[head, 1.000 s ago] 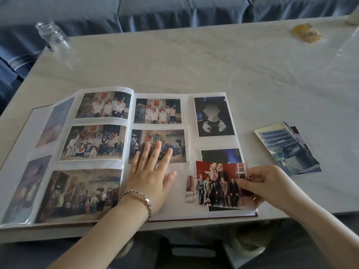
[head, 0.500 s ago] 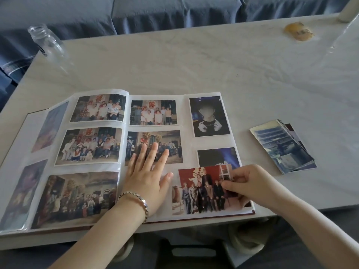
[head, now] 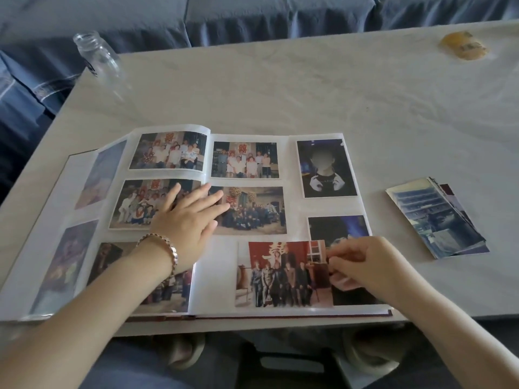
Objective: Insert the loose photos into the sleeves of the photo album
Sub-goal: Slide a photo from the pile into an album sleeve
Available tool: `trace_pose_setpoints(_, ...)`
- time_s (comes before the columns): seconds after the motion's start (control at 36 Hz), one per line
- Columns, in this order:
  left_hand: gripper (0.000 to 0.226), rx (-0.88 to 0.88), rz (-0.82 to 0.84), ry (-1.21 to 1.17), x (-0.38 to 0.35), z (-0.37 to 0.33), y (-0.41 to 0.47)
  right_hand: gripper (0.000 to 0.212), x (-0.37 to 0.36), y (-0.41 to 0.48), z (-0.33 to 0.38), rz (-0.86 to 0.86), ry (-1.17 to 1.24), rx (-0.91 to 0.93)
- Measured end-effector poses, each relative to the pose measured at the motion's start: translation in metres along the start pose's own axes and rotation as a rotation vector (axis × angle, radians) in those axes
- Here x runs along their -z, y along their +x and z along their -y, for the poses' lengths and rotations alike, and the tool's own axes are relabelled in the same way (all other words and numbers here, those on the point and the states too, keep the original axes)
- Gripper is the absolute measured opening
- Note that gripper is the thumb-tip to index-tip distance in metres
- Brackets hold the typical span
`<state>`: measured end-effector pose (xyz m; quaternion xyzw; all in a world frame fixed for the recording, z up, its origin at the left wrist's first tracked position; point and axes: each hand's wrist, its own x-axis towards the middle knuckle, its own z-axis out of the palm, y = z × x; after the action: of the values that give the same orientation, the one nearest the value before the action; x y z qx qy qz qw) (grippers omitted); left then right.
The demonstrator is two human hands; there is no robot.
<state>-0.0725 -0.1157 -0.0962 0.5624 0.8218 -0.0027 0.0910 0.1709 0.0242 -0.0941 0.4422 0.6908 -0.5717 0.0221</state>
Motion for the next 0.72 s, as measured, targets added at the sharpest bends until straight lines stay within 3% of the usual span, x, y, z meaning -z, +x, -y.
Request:
trace_pose_setpoints(0.22, 0.053, -0.058, -0.161, -0.091, -0.012, 0.006, -0.002, 0.008, -0.019, 0.003, 0.005, -0.008, -0.036, 0.014)
trace_pose_setpoints(0.39, 0.050, -0.043, -0.176, -0.113, -0.011, 0.003, -0.003, 0.009, -0.038, 0.005, 0.013, 0.064, 0.051, 0.007)
trace_pose_setpoints(0.58, 0.053, -0.029, -0.179, -0.121, -0.011, 0.003, -0.003, 0.010, -0.031, 0.006, 0.029, 0.208, 0.278, -0.202)
trace_pose_setpoints(0.72, 0.054, -0.018, -0.176, -0.126, -0.012, 0.001, -0.003, 0.015, -0.033, 0.009, 0.030, 0.048, 0.178, -0.141)
